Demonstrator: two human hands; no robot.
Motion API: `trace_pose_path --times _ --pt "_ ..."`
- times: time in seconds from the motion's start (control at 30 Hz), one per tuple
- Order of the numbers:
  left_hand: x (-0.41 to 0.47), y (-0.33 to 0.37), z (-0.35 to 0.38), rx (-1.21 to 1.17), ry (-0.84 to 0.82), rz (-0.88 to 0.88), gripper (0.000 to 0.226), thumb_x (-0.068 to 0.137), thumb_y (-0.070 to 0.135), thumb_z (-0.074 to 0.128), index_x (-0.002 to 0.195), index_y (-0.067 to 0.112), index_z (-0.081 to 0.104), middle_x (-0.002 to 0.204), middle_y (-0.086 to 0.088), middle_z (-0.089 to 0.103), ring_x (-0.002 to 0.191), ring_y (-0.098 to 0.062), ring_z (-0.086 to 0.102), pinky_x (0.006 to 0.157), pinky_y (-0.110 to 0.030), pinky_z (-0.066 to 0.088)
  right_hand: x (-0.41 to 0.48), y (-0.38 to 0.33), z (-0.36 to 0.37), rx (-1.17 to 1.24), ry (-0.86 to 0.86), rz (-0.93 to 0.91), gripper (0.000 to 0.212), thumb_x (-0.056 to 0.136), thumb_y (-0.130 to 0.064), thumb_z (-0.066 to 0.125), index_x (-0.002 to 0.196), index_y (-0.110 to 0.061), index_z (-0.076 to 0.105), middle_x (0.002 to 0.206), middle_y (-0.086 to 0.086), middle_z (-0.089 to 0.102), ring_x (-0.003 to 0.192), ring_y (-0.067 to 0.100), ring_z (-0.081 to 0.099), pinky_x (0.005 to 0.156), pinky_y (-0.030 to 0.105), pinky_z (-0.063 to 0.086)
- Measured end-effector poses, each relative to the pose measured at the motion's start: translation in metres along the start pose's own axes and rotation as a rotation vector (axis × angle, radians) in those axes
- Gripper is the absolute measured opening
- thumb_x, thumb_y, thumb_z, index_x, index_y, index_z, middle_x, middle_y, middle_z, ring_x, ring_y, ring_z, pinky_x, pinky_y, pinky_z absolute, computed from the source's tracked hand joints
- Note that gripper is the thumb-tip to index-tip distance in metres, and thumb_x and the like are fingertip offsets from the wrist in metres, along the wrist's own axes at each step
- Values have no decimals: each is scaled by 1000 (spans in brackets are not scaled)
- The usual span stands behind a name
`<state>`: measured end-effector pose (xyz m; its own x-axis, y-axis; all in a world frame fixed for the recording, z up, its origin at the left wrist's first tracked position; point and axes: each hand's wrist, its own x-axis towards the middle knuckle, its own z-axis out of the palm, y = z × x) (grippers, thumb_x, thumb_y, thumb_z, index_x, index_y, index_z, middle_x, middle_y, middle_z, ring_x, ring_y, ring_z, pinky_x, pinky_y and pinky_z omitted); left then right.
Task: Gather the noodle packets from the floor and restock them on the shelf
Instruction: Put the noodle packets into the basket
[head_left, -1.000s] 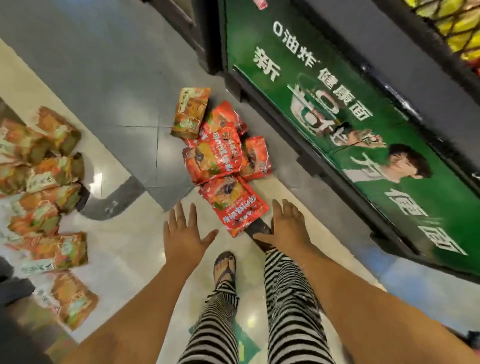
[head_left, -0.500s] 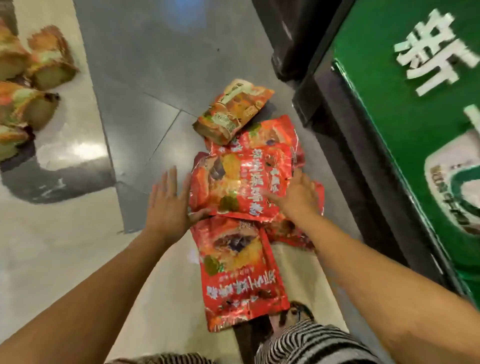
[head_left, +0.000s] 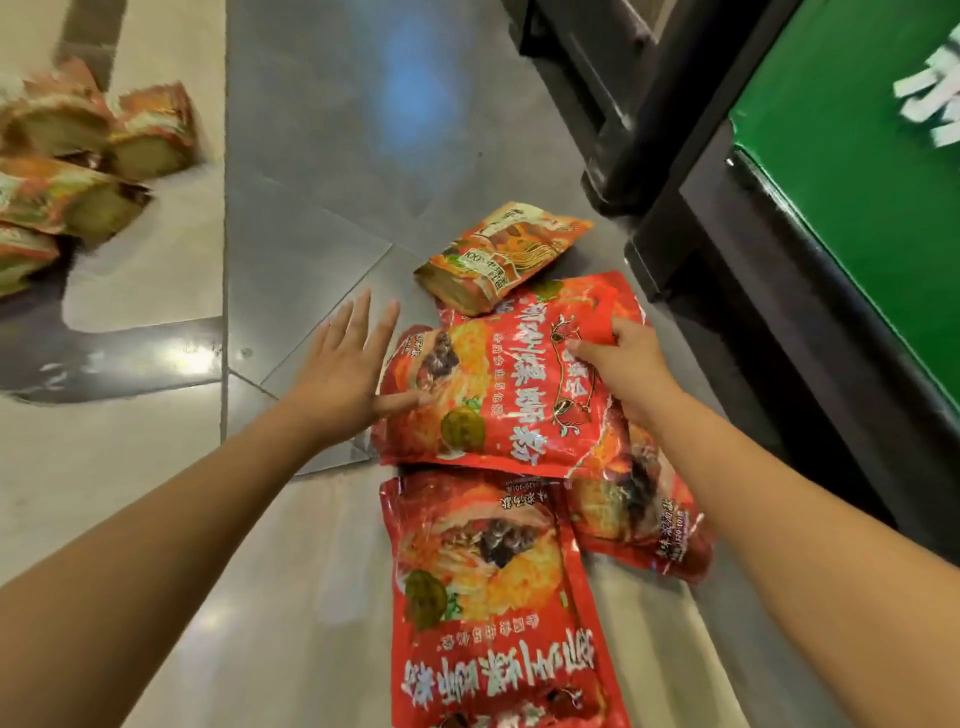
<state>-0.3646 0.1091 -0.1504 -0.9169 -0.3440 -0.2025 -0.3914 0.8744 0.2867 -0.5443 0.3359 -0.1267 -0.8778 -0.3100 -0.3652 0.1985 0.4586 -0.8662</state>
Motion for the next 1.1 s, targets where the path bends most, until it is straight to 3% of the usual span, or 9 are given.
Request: trace_pose_path --times 0.17,0.23,0.33,0.43,0.6,0.73,0.83,0.97,1.1 --pt "3 1 -14 -197 54 -76 133 55 83 54 156 27 -13 165 -7 -17 152 -27 -13 121 -44 -1 -19 -62 24 -278 -180 -491 10 86 -9 73 89 -16 67 81 -4 68 65 -7 58 66 14 48" --pt "1 3 -33 -353 124 -71 142 50 81 66 157 27 -10 165 -5 -13 152 -26 -10 121 -45 1 -30 -90 31 -331 -301 -591 8 84 -5 73 90 -10 69 80 3 71 63 -5 56 64 18 47" --pt "3 0 -50 -560 165 -13 145 45 75 82 158 28 5 166 -7 13 152 -29 10 123 -49 11 -46 -120 33 -412 -516 -644 20 84 -2 74 84 -22 68 65 -16 67 60 -8 56 60 16 46" --pt "-5 0 -61 -795 87 98 106 55 46 95 142 31 37 133 3 61 123 -18 60 102 -49 50 -60 -140 28 -490 -571 -676 13 83 -8 76 88 -20 73 75 -10 73 70 3 68 68 24 55" --pt "-32 19 -62 -997 -78 165 74 66 14 87 129 27 51 114 12 72 106 -11 69 84 -25 58 -85 -168 -1 -430 -585 -688 12 86 -12 74 98 -9 73 84 -2 76 72 10 73 67 24 60" --pt "-44 31 -58 -1077 -76 56 52 71 18 82 115 33 58 99 20 74 94 -4 71 71 -15 55 -80 -164 -2 -369 -496 -678 19 86 -16 75 102 -6 73 87 5 77 77 15 74 71 28 60" --pt "-53 25 -51 -1069 -111 -46 43 69 28 83 109 29 65 95 11 77 87 -12 74 75 -25 58 -59 -134 11 -330 -283 -667 16 82 -15 78 94 -8 70 85 5 73 72 9 68 76 32 56" --pt "-75 -8 -38 -1128 -65 -206 57 62 35 87 113 23 66 98 0 77 87 -24 75 85 -44 59 -54 -71 21 -451 -65 -594 61 72 -29 86 124 -14 60 122 2 63 110 15 57 97 31 45" --pt "-94 -48 -32 -1156 -60 -314 84 40 46 96 115 19 66 102 -6 77 89 -30 74 83 -42 57 -76 8 25 -455 -75 -383 96 68 -36 88 145 -13 36 143 8 46 131 25 44 108 39 38"
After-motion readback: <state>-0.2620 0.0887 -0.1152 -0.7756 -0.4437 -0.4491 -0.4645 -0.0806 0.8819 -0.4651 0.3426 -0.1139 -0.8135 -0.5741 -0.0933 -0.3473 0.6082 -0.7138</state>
